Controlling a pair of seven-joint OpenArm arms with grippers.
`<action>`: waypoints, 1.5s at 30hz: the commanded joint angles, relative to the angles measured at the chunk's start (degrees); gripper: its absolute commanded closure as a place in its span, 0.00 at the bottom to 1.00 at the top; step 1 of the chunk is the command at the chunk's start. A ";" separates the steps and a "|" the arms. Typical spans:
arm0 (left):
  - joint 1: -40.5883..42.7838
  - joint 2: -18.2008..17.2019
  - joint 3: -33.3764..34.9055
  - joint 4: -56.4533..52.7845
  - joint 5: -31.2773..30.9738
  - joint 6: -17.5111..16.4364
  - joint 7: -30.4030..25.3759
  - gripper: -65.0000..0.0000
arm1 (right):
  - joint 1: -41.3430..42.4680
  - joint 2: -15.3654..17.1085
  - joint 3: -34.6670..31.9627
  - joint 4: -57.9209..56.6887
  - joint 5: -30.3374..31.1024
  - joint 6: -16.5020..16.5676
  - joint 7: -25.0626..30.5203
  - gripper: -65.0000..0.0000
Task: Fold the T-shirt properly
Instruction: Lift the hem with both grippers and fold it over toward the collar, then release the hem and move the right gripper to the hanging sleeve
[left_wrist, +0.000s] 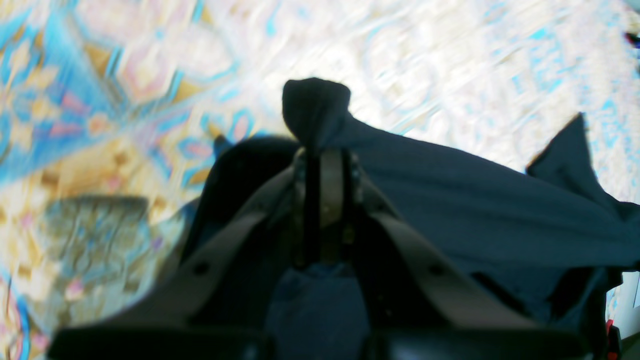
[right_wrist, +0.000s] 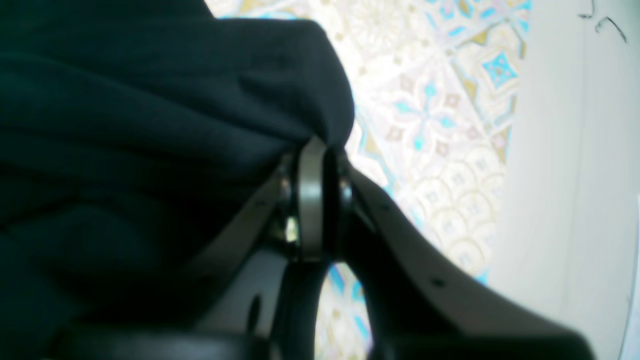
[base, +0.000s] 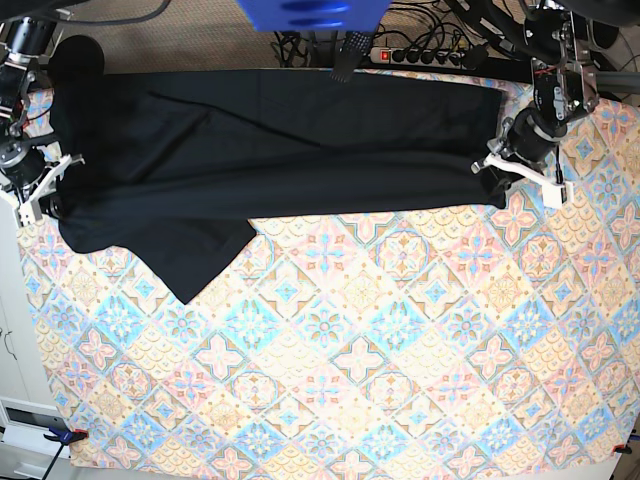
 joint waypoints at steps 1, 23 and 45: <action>0.00 -0.73 -0.51 1.01 0.29 0.10 -1.58 0.98 | -0.52 1.60 0.70 1.73 0.64 -0.62 1.02 0.98; -3.87 -2.05 8.01 -15.52 0.91 0.10 -1.14 0.91 | -8.61 1.51 0.35 4.54 0.37 -0.62 0.93 0.91; -3.96 -1.79 7.75 -15.17 0.29 0.19 1.58 0.41 | -0.79 -6.05 -0.71 18.52 0.29 -0.62 -7.33 0.71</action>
